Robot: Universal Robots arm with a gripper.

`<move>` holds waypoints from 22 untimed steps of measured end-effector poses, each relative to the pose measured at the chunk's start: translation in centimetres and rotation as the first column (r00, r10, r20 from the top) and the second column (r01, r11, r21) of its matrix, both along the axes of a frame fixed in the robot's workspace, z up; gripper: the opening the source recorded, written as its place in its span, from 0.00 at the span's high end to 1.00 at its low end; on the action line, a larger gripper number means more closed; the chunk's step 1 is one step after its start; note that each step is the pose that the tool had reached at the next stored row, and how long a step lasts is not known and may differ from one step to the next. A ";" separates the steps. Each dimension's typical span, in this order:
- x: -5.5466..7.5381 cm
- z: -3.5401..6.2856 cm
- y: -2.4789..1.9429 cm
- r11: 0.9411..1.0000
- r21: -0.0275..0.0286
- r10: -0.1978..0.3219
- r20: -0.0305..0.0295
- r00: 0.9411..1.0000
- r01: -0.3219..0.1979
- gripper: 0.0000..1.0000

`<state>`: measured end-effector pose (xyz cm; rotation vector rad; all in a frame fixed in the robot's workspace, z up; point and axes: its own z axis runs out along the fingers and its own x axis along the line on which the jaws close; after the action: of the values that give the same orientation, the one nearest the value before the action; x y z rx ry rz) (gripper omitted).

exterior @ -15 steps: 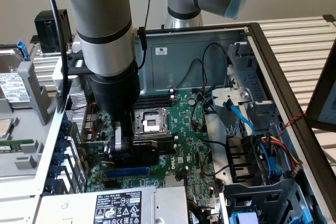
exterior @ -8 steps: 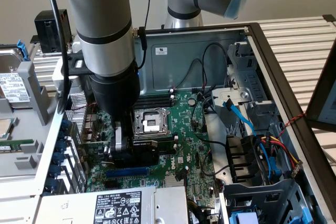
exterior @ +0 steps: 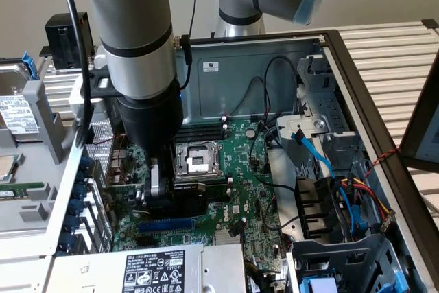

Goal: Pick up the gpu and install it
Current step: 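Insert the gpu into the slot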

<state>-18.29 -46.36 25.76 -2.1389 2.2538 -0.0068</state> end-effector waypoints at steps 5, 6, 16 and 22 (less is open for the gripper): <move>-0.2 -0.05 0.07 1.000 0.000 0.000 0.000 1.000 0.000 0.73; -0.2 -0.05 0.07 1.000 0.000 0.000 0.000 1.000 0.000 0.73; -0.2 -0.41 0.07 1.000 0.000 0.000 0.000 1.000 0.000 0.73; -0.2 -0.55 0.07 1.000 0.000 0.000 0.000 1.000 0.000 0.73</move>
<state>-18.46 -46.29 25.21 -2.1389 2.2535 -0.0066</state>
